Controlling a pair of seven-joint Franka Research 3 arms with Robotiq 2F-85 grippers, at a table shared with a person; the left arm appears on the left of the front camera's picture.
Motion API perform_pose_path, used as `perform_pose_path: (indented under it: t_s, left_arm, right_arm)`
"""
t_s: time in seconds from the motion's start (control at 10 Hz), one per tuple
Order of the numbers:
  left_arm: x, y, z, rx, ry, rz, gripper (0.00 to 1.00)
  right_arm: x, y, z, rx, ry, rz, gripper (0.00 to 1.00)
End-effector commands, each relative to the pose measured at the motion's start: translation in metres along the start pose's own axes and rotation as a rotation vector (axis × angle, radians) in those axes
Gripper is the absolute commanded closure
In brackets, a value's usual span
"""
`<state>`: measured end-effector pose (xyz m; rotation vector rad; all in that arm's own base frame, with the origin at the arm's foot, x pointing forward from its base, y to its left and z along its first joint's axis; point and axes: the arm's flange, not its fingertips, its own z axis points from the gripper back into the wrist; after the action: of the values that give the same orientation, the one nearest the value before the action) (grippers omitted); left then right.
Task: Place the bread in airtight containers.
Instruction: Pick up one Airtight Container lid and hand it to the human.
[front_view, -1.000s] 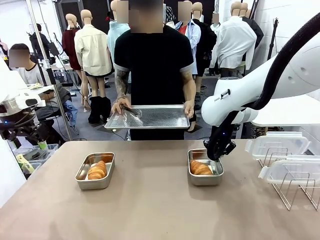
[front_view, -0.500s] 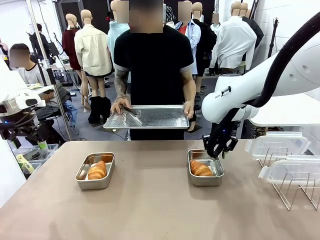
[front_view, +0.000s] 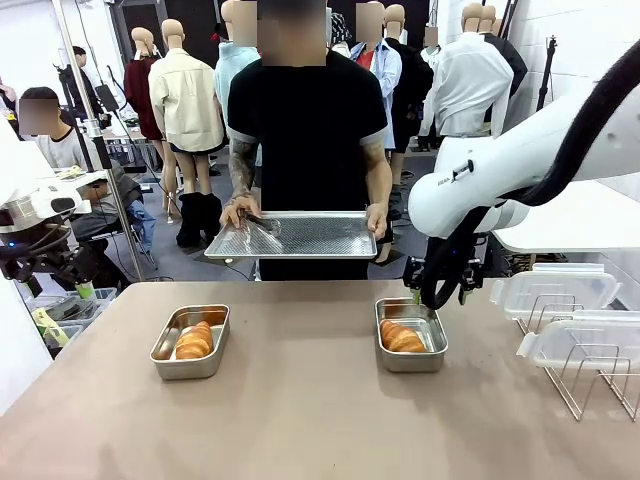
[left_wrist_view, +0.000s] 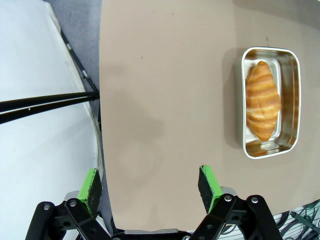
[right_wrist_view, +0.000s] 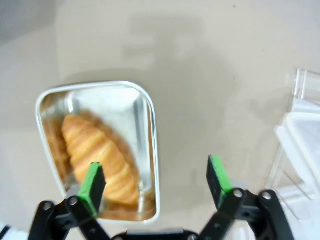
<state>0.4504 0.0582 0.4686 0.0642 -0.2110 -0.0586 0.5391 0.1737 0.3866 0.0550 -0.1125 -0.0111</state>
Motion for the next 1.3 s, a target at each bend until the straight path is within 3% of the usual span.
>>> perform_pose_path:
  t_s: [0.0,0.4,0.7,0.8,0.9,1.0,1.1,1.2]
  left_arm:
    - [-0.004,0.002,0.001,0.009,0.000,0.002,0.00]
    - [-0.004,0.002,0.001,0.009,0.000,0.002,0.00]
    - [-0.004,0.002,0.001,0.009,0.000,0.002,0.00]
    - [-0.004,0.002,0.001,0.009,0.000,0.002,0.00]
    - [-0.004,0.002,0.001,0.009,0.000,0.002,0.00]
    - [-0.004,0.002,0.001,0.009,0.000,0.002,0.00]
    - [-0.004,0.002,0.001,0.009,0.000,0.002,0.00]
    - [-0.004,0.002,0.001,0.009,0.000,0.002,0.00]
  right_arm:
    - [-0.024,-0.010,0.030,-0.004,-0.060,0.048,0.00]
    - [-0.074,-0.044,0.116,-0.087,-0.005,0.221,0.00]
    - [-0.125,-0.124,0.184,-0.107,0.302,0.656,0.00]
    - [-0.118,-0.143,0.193,0.023,0.144,0.540,0.00]
    - [-0.124,-0.092,0.171,-0.055,0.203,0.478,0.00]
    - [-0.124,-0.092,0.171,-0.055,0.203,0.478,0.00]
    - [-0.136,-0.131,0.195,-0.009,0.202,0.545,0.00]
    - [-0.135,-0.138,0.195,-0.097,0.420,1.007,0.00]
